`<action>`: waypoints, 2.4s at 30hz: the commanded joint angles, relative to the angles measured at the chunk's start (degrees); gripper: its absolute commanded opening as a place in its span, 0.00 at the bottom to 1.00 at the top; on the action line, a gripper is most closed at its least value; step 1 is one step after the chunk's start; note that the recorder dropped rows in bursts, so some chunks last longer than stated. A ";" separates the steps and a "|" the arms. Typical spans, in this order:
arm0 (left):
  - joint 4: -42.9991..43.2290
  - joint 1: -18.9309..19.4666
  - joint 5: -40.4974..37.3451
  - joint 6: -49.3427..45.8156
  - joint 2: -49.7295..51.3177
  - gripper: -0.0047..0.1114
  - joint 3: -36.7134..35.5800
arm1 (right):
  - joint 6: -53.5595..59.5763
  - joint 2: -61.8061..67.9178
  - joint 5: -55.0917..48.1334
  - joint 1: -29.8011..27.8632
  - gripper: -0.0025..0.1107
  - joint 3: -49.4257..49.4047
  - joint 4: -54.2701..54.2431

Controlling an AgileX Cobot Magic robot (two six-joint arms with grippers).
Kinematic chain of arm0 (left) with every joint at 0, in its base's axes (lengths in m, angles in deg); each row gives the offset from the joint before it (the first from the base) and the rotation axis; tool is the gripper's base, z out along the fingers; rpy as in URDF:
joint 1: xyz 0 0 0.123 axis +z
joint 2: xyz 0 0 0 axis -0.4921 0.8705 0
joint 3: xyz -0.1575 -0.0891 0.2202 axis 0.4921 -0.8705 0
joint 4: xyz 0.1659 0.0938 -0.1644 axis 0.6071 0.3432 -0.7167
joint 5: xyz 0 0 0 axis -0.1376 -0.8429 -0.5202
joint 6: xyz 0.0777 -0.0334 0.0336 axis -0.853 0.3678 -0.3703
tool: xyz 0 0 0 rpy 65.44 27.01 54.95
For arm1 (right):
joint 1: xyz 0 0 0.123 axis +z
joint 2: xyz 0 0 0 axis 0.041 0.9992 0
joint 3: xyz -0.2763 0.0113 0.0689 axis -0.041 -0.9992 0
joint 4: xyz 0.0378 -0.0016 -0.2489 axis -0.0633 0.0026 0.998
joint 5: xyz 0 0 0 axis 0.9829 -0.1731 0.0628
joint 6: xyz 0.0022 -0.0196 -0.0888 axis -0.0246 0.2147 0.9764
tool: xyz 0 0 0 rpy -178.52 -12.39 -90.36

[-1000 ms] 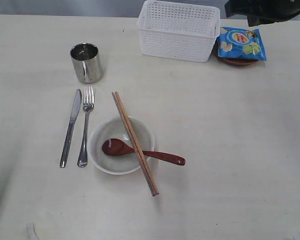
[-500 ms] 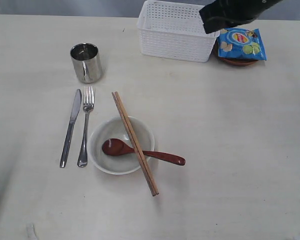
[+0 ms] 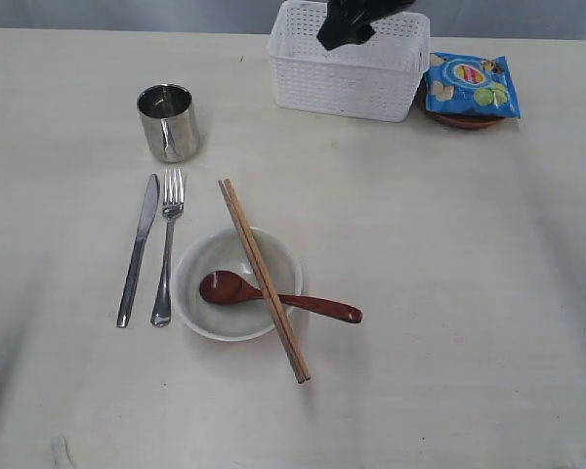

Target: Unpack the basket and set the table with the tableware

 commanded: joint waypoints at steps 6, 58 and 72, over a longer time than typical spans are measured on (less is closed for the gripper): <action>0.24 -0.44 0.10 0.03 -0.19 0.04 -0.18 | 4.33 8.41 2.80 0.11 0.67 1.61 2.89; 0.02 -0.44 0.10 0.03 -0.19 0.04 -0.18 | -51.61 11.69 -5.25 -24.24 0.02 6.61 27.39; 0.02 -0.44 0.10 0.03 -0.19 0.04 -0.18 | -33.17 13.02 -4.04 -16.45 0.02 6.61 19.58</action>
